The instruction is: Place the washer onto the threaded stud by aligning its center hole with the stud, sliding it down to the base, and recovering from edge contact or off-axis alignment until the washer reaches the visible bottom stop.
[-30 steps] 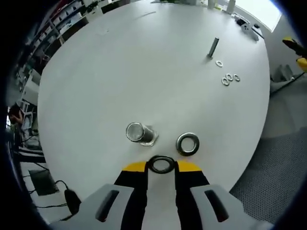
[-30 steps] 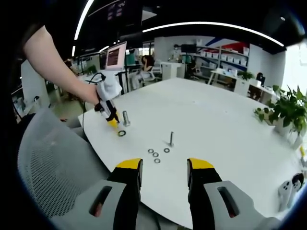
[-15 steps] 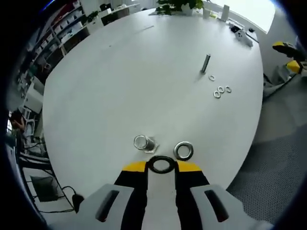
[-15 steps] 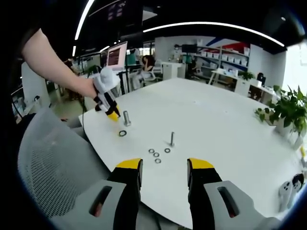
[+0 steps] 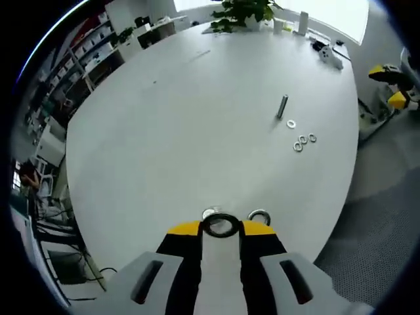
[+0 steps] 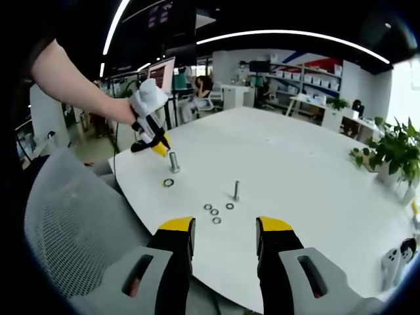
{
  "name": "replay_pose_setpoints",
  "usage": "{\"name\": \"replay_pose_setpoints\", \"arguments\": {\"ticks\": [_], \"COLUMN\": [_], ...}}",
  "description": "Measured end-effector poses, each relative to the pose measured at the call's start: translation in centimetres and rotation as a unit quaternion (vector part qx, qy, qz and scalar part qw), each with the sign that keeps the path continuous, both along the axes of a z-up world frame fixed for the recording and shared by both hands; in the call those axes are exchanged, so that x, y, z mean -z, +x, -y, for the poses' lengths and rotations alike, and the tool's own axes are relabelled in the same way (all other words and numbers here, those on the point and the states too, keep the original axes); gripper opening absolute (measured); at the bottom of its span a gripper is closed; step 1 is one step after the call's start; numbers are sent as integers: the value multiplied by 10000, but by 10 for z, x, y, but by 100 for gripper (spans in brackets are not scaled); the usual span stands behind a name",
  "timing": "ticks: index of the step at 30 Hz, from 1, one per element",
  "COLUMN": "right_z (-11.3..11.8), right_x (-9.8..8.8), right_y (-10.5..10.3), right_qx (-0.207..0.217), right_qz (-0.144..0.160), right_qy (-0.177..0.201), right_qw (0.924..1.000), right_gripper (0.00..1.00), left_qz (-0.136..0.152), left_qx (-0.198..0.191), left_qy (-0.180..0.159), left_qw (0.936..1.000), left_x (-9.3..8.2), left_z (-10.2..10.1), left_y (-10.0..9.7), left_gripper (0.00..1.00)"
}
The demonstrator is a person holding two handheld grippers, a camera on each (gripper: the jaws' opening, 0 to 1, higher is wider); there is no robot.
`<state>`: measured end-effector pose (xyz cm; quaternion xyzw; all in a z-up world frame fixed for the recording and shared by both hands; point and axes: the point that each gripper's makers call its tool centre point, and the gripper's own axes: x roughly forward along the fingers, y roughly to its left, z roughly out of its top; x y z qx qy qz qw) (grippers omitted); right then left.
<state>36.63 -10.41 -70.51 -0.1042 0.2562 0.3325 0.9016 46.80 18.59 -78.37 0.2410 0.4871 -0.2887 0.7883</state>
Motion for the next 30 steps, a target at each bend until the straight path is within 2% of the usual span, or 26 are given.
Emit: {"name": "replay_pose_setpoints", "arguments": {"ticks": [7, 8, 9, 10, 11, 12, 14, 15, 16, 17, 18, 19, 20, 21, 22, 24, 26, 27, 29, 30], "right_z": [1, 1, 1, 1, 1, 1, 1, 1, 2, 2, 2, 3, 3, 3, 2, 0, -1, -1, -1, -2], "right_x": [0, 0, 1, 1, 0, 0, 1, 0, 0, 0, 1, 1, 0, 0, 0, 1, 2, 2, 3, 4], "right_y": [0, 1, 1, 1, 1, 1, 1, 1, 1, 1, 1, 1, 2, 2, 2, 1, 1, 0, -1, -1], "right_qx": [13, 13, 15, 19, 26, 28, 28, 33, 44, 50, 66, 73, 77, 80, 76, 9, -19, -33, -34, -42], "right_qz": [-3, -4, -9, -8, -4, -3, -4, -2, 8, 6, -9, -13, -6, -2, 1, -40, -62, -52, -80, -103], "right_qy": [0, -4, -6, -3, 0, 2, -8, -6, 3, 5, 0, -2, 7, 3, -3, -14, -26, -32, -30, -42], "right_qw": [10000, 10000, 10000, 10000, 10000, 10000, 10000, 10000, 10000, 10000, 10000, 10000, 10000, 10000, 10000, 10000, 10000, 10000, 10000, 9999], "right_gripper": [39, 39, 39, 39, 39, 39, 39, 39, 39, 39, 39, 39, 39, 39, 39, 39, 39, 39, 39, 39], "left_qz": [-90, -111, -347, -99, -204, -206, -234, -164, -3, 299, 630, 842, 822, 724, 704, 740, 651, 748, 759, 792], "left_qx": [0, 14, 523, 22, 205, 219, 121, 91, 172, 254, 185, 34, -242, -422, -513, -423, -606, -673, -1003, -1041], "left_qy": [64, 72, 62, 93, 169, 169, 26, -69, -14, 72, 27, -93, -312, -388, -369, -239, -207, -181, -354, -360], "left_qw": [9999, 9999, 9980, 9999, 9994, 9994, 9996, 9998, 9999, 9992, 9978, 9964, 9958, 9957, 9955, 9961, 9958, 9948, 9914, 9908], "left_x": [5, 7, 7, 9, 15, 8, 10, 10, 4, -2, -13, -19, -22, -18, -18, -16, -13, -14, -16, -19], "left_z": [1, 0, 5, 3, 3, 9, 11, 14, 13, 10, 6, 1, -9, -17, -28, -44, -59, -67, -76, -79], "left_y": [10, 11, 4, 12, 10, 1, 0, 1, 2, 8, 11, 11, 3, -5, -12, -21, -32, -35, -39, -41], "left_gripper": [19, 15, 0, 0, 0, 0, 0, 0, 0, 0, 0, 0, 0, 0, 0, 0, 0, 0, 0, 0]}}
